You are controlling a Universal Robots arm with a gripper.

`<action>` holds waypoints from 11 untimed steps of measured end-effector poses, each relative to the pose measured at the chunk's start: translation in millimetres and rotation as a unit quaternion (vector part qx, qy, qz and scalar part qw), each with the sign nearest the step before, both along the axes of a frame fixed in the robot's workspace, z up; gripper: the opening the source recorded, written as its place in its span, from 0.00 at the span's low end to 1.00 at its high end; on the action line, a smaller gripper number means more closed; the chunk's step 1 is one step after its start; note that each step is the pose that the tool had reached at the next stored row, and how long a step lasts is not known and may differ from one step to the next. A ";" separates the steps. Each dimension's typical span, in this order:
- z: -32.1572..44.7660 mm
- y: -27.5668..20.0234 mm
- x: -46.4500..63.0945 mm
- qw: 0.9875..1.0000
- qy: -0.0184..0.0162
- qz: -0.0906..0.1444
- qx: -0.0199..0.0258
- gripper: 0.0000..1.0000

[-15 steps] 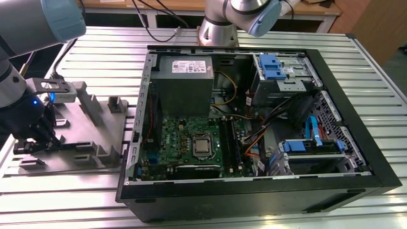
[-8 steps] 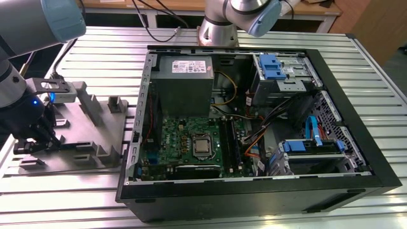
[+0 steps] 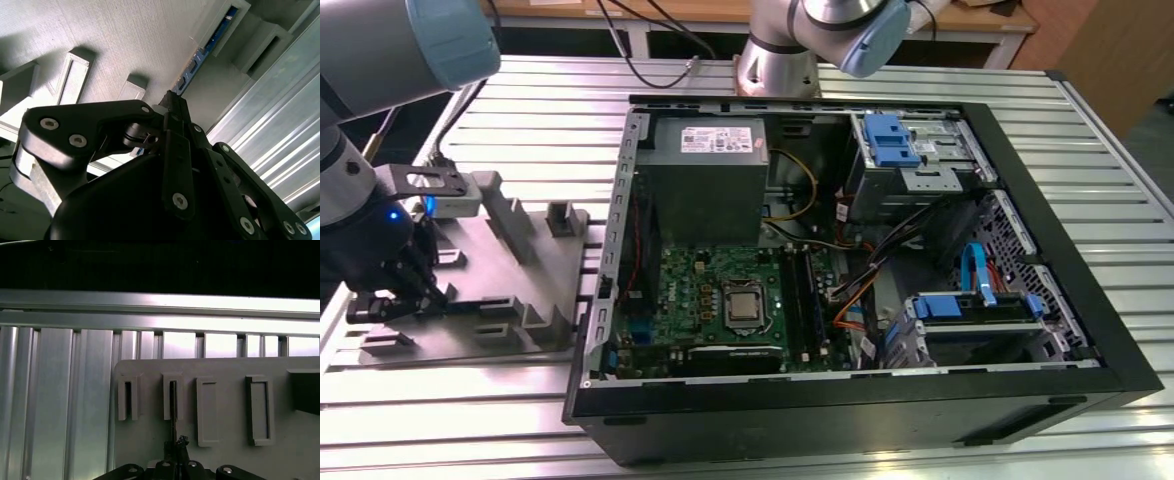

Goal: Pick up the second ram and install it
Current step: 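Pick up the second ram and move it above second insertion slot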

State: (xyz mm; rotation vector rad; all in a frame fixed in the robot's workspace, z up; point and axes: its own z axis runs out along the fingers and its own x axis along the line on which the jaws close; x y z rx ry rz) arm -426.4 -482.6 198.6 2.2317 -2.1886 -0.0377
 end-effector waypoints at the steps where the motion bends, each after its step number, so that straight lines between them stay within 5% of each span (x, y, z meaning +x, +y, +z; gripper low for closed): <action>1: 0.0 0.0 0.0 1.000 0.000 0.000 0.000 0.11; 11: -0.1 0.0 0.0 1.000 0.000 0.023 0.000 0.11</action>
